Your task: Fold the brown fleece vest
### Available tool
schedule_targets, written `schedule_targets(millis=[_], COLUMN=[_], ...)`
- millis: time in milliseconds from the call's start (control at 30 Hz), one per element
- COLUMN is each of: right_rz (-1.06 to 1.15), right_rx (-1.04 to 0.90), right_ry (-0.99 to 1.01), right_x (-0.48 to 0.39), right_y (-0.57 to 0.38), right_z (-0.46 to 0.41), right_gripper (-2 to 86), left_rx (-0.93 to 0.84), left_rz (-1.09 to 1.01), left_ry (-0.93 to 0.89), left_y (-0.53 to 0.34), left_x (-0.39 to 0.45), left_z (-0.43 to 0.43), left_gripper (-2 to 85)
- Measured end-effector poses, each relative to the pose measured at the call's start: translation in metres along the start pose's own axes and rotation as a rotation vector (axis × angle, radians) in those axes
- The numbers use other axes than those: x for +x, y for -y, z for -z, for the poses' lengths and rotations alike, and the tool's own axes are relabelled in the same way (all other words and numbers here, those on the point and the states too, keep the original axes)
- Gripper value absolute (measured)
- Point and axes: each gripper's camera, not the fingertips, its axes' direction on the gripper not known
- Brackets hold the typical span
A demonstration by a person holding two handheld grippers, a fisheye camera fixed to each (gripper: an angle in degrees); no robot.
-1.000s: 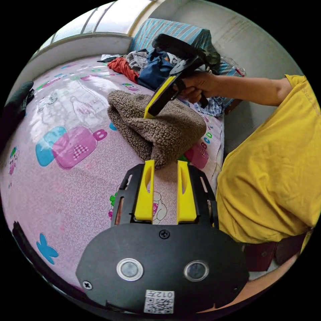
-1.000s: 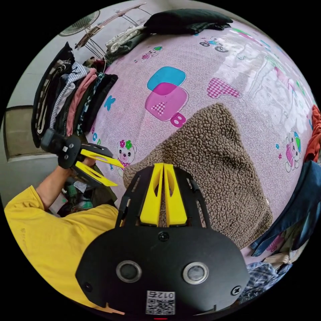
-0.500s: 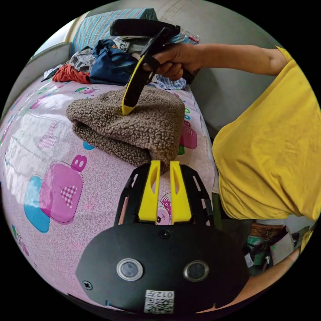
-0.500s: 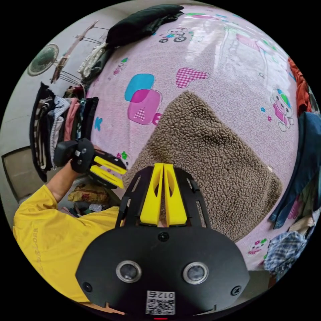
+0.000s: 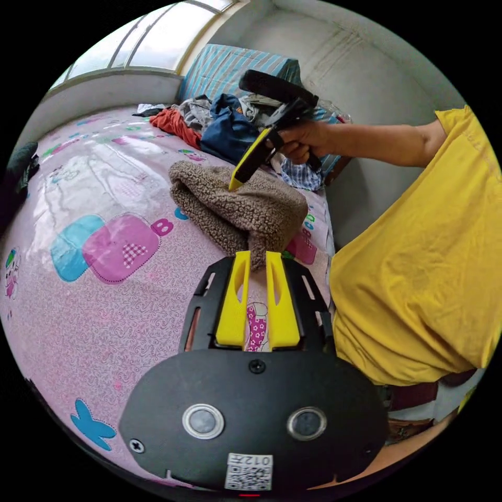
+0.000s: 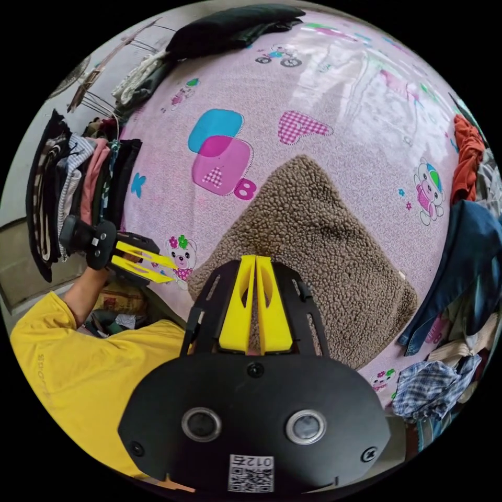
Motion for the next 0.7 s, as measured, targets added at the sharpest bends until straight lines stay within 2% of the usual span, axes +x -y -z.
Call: schedule_targets(millis=[133, 233, 300, 400, 567, 700], right_rz=[-0.016, -0.022, -0.024, -0.081, -0.162, -0.128], right_rx=[0.105, 0.116, 0.024, 0.001, -0.015, -0.022], right_ry=[-0.016, -0.048, -0.056, -0.075, -0.085, -0.182], right_x=[-0.006, -0.013, -0.015, -0.009, -0.009, -0.029], right_y=[0.009, 0.020, 0.031, 0.039, 0.052, 0.050], right_z=[0.005, -0.005, -0.030, -0.051, -0.069, -0.077], right_gripper=[0.8, 0.8, 0.7, 0.6, 0.4, 0.4], left_rx=[-0.196, -0.195, -0.191, -0.174, -0.212, -0.253], left_rz=[-0.049, -0.089, -0.106, -0.129, -0.270, -0.325], left_ry=[-0.029, -0.029, 0.004, 0.015, 0.277, 0.360], left_y=[0.019, 0.023, 0.020, 0.009, -0.008, -0.012], left_x=[0.009, 0.021, 0.026, 0.035, 0.083, 0.101], left_z=[-0.039, -0.055, -0.060, -0.060, -0.072, -0.084], left_gripper=[8.4, 7.6, 6.1, 3.7, 1.4, 1.0])
